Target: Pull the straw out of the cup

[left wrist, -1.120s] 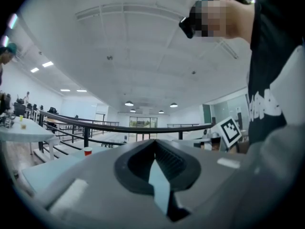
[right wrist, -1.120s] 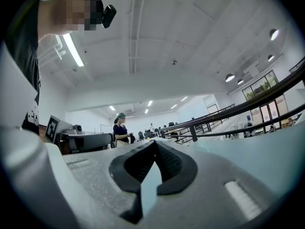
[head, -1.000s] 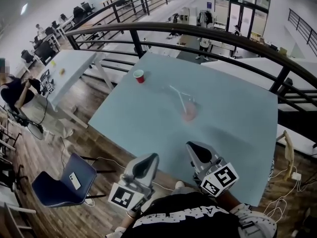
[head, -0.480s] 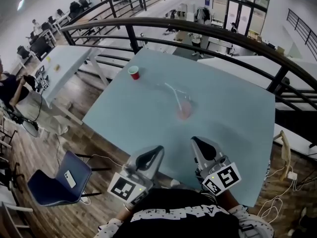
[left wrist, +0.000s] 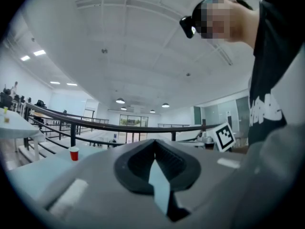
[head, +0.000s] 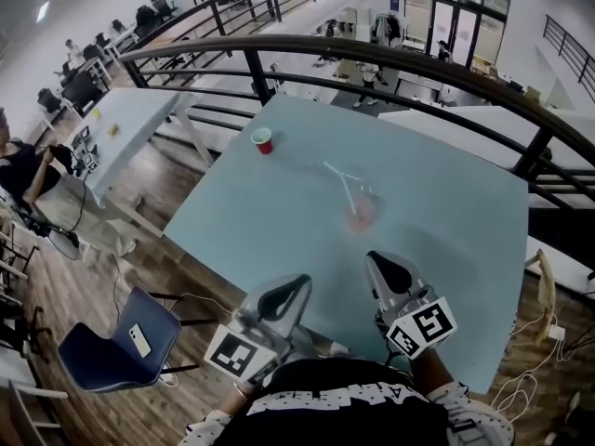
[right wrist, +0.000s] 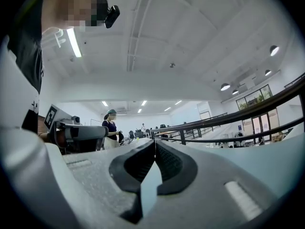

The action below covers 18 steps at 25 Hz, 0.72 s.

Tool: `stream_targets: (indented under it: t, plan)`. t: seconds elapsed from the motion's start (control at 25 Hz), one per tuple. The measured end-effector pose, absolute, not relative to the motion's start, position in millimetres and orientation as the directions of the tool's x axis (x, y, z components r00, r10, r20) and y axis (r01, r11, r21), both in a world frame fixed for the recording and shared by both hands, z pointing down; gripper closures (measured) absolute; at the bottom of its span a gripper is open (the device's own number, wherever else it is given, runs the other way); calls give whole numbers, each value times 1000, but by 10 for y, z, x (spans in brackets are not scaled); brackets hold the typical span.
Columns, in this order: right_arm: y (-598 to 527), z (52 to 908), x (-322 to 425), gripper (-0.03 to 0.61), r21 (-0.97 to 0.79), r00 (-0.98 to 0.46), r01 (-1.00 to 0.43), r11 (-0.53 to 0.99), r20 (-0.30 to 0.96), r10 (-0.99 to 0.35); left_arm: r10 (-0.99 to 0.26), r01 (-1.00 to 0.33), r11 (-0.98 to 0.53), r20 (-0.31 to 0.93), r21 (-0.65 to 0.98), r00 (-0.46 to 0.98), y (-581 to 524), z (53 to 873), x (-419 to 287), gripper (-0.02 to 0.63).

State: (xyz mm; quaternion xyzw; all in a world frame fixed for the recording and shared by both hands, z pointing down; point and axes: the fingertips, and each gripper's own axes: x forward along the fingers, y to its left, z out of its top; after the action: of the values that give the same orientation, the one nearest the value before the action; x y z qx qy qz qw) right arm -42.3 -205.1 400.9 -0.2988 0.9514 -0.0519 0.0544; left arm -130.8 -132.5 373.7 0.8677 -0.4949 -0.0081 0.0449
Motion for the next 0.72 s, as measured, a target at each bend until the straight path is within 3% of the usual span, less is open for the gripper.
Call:
stream_targets:
  t: [0.52, 0.6, 0.72]
  plan:
    - [-2369, 4059, -617, 571, -140, -791, -596, 791, -67, -608, -821, -818, -561, 43, 127, 569, -1696, 3850, -1479, 624]
    - [-2416, 4099, -652, 506, -168, -790, -594, 787, -61, -609, -814, -812, -570, 44, 126, 579, -1767, 3841, -1501, 624]
    - [-2563, 4117, -636, 506, -207, -779, -600, 772, -67, -623, -804, -803, -582, 57, 130, 592, -1910, 3869, -1501, 624]
